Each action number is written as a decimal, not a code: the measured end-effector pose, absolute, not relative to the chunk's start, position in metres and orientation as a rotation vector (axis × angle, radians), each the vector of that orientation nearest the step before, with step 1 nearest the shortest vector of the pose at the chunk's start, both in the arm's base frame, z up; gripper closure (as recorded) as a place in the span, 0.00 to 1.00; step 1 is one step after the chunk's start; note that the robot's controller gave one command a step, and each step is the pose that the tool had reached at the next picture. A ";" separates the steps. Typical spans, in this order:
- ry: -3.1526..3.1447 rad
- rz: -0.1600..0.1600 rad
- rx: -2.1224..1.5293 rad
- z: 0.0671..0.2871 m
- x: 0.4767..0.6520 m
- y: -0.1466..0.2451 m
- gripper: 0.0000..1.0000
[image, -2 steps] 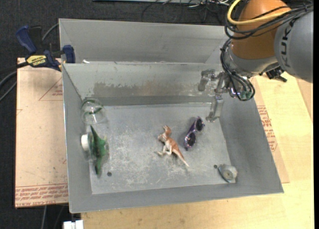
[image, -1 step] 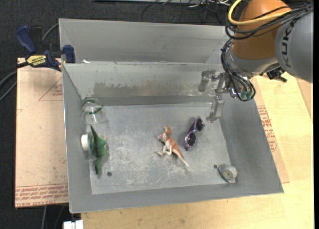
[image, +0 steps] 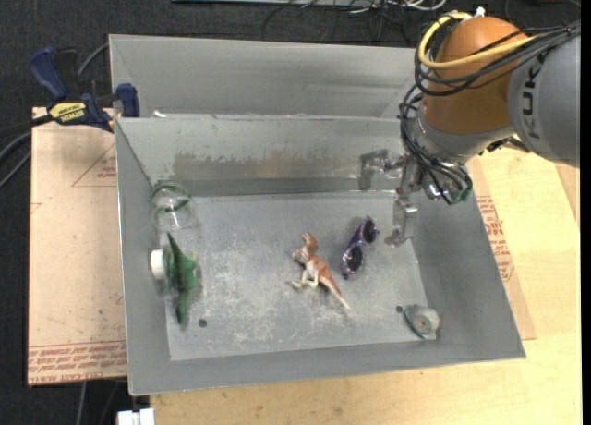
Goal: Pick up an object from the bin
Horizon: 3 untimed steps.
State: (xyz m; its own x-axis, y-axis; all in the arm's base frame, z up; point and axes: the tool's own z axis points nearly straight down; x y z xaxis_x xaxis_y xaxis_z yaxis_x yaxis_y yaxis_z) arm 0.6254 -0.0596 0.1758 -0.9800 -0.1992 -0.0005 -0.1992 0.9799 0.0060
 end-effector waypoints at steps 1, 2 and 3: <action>-3.114 -0.013 0.380 0.124 0.630 -0.045 0.00; -3.098 -0.010 0.580 0.074 0.637 -0.041 1.00; -3.098 -0.010 0.581 0.074 0.637 -0.041 1.00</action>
Offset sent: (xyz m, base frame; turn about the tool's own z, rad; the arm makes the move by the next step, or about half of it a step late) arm 0.0086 0.0173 -0.1058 -0.1708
